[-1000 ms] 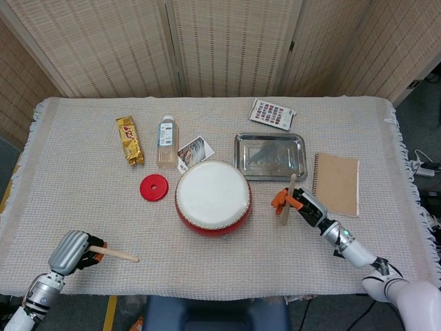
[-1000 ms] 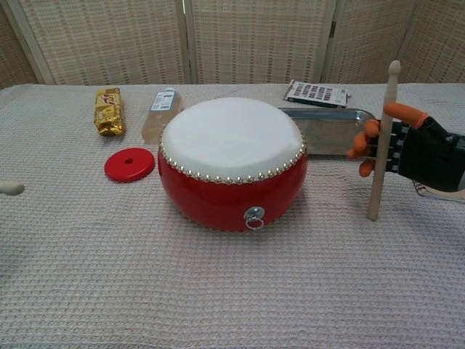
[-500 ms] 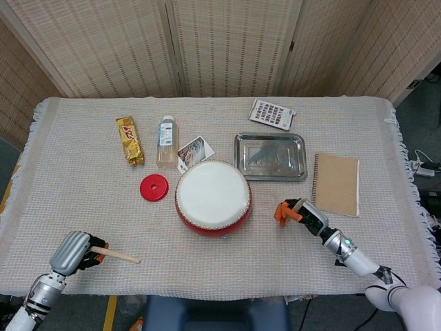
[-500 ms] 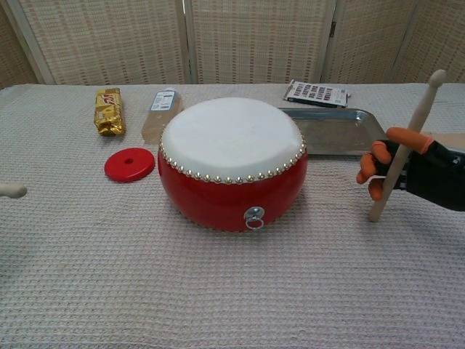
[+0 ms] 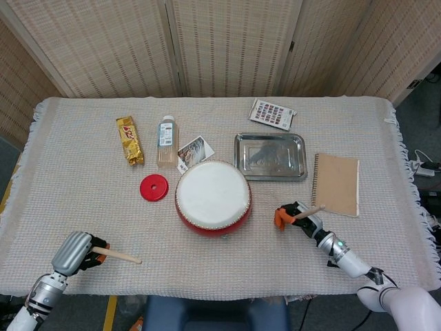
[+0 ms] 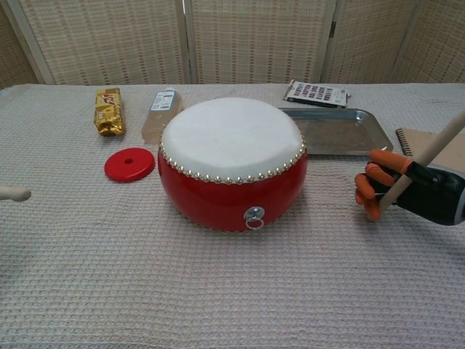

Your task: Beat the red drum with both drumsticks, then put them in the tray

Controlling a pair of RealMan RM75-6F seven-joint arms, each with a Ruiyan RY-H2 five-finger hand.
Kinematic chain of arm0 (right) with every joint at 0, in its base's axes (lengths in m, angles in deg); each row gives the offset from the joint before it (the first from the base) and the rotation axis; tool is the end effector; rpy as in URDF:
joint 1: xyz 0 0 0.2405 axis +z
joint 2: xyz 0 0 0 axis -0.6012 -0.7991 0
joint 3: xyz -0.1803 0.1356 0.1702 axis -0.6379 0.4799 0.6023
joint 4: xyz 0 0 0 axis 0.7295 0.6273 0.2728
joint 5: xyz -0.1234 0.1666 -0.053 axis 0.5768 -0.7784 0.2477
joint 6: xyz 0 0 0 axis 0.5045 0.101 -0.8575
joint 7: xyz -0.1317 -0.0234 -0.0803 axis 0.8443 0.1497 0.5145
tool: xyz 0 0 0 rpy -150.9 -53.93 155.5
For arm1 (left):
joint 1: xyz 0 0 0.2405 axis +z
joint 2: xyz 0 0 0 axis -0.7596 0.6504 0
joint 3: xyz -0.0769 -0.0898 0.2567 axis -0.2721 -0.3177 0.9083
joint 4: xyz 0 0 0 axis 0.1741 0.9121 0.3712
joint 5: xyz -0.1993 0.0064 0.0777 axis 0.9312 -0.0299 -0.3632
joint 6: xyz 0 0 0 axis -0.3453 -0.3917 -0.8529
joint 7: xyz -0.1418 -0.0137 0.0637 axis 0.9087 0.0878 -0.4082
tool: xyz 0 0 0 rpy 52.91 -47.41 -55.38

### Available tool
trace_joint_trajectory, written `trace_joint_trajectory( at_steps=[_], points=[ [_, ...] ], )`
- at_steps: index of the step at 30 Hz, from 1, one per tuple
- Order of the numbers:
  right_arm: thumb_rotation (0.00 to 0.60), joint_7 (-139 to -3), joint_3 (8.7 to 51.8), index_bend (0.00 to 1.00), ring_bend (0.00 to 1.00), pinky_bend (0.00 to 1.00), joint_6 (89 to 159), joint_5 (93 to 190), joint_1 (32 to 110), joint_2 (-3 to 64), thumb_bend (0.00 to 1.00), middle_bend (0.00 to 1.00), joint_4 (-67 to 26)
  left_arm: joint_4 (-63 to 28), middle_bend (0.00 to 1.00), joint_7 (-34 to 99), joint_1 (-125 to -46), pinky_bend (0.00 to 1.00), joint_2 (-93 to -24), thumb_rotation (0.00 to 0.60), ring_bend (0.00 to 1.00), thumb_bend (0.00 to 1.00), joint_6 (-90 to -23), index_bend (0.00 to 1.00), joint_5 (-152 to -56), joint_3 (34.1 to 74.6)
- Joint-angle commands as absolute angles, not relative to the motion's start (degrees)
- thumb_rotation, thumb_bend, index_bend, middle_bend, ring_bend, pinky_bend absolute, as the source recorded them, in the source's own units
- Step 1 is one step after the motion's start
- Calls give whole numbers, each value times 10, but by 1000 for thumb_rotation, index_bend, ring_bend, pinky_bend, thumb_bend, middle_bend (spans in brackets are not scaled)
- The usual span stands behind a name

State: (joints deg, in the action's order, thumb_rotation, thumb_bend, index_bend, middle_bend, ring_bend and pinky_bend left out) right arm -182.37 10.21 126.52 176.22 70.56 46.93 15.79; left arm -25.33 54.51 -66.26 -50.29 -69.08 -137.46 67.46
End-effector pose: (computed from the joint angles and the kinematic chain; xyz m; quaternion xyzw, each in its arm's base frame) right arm -0.3120 -0.3373 -0.0466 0.3600 -0.7956 0.4872 0.0098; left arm -0.3162 0.2307 0.0690 -0.6583 -0.4790 -0.4448 0.3731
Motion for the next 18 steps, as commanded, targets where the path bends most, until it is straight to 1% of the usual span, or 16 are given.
trace_joint_trajectory(
  at_steps=[1, 6, 8, 12, 13, 15, 17, 18],
  points=[
    [349, -1818, 103, 853, 558, 675, 1258, 1760, 709, 475, 258, 688, 160, -253, 1000, 545, -663, 1000, -503, 600, 992, 711, -690, 1000, -1375, 675],
    [348, -1807, 106, 939, 603, 715, 1250, 1756, 712, 485, 257, 734, 163, -252, 1000, 546, -662, 1000, -504, 600, 992, 711, -690, 1000, -1373, 675],
    [348, -1804, 107, 983, 638, 738, 1248, 1754, 713, 487, 258, 772, 164, -251, 1000, 547, -662, 1000, -504, 600, 992, 711, -689, 1000, -1373, 675],
    [352, -1794, 112, 1000, 722, 793, 1239, 1747, 714, 493, 257, 854, 163, -249, 1000, 548, -663, 1000, -505, 600, 992, 711, -687, 1000, -1372, 675],
    [378, -1792, 114, 1000, 753, 809, 1236, 1745, 715, 494, 257, 882, 162, -249, 1000, 548, -663, 1000, -505, 600, 992, 711, -687, 1000, -1373, 675],
    [458, -1774, 116, 1000, 810, 833, 1233, 1743, 716, 499, 258, 931, 161, -249, 1000, 548, -663, 1000, -505, 600, 992, 711, -687, 1000, -1374, 676],
    [557, -1762, 119, 1000, 860, 858, 1235, 1742, 716, 502, 259, 975, 158, -249, 1000, 548, -664, 1000, -505, 600, 993, 711, -687, 1000, -1374, 675],
    [583, -1753, 120, 1000, 880, 870, 1238, 1743, 717, 503, 262, 989, 157, -249, 1000, 548, -664, 1000, -505, 600, 993, 711, -687, 1000, -1374, 675]
  ],
)
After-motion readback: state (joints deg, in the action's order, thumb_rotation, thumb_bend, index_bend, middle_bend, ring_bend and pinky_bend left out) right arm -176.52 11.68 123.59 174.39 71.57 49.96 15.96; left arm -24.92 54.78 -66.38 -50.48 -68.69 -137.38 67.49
